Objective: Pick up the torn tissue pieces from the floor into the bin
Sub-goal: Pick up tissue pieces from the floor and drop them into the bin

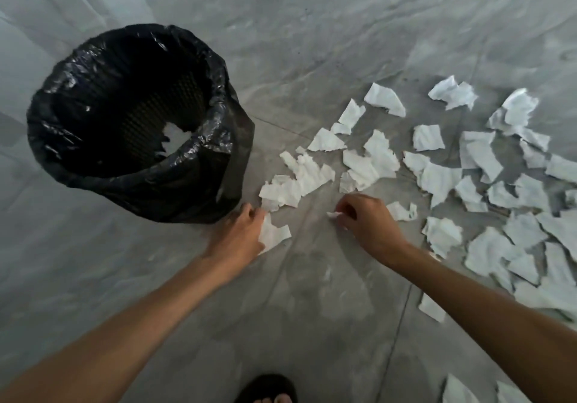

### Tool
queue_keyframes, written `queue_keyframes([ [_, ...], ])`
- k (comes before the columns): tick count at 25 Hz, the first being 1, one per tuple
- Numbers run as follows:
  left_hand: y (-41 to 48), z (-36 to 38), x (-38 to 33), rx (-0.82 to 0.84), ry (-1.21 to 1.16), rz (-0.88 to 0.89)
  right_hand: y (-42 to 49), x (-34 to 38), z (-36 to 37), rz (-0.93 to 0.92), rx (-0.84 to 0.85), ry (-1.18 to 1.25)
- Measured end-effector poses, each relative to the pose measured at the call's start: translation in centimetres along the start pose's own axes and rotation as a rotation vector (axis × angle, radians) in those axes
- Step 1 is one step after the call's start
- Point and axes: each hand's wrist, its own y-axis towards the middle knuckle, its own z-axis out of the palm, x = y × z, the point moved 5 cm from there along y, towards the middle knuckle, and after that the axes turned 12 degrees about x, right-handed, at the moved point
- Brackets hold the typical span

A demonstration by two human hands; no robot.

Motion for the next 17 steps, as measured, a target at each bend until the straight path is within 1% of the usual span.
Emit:
queue_keyframes([
  [2, 0.3, 0.6, 0.7, -0.042, -0.118, 0.041, -1.4, -0.9, -1.9, 0.045, -0.125, 0.210],
  [3, 0.2, 0.6, 1.0, -0.061, -0.186, 0.065, -2.0, -1.8, -2.8, 0.076, -0.189, 0.273],
  [4, 0.0, 0.6, 1.0, -0.081, -0.229, 0.084, -2.6, -2.8, -3.6, 0.116, -0.226, 0.272],
  [5, -0.3, 0.4, 0.9, -0.114, -0.252, 0.107, -2.9, -4.0, -4.2, 0.173, -0.228, 0.220],
  [7, -0.8, -0.8, -0.3, -0.220, -0.274, 0.178, -3.0, -6.2, -4.5, 0.300, -0.140, 0.061],
  [8, -0.8, -1.7, -1.2, -0.280, -0.265, 0.215, -2.7, -6.7, -4.1, 0.332, -0.082, -0.009],
  [10, 0.3, -3.7, -2.8, -0.372, -0.205, 0.260, -2.2, -6.7, -3.4, 0.330, -0.021, -0.097],
  [12, 2.5, -4.8, -3.9, -0.368, -0.115, 0.258, -2.1, -6.0, -3.3, 0.300, -0.025, -0.095],
  [14, 4.7, -4.4, -4.5, -0.283, -0.053, 0.230, -2.6, -5.5, -4.0, 0.266, -0.093, -0.014],
  [15, 5.4, -3.8, -4.5, -0.243, -0.042, 0.210, -3.0, -5.3, -4.3, 0.247, -0.127, 0.032],
  [17, 6.0, -3.3, -4.3, -0.246, -0.056, 0.197, -3.9, -4.9, -4.8, 0.230, -0.163, 0.120],
])
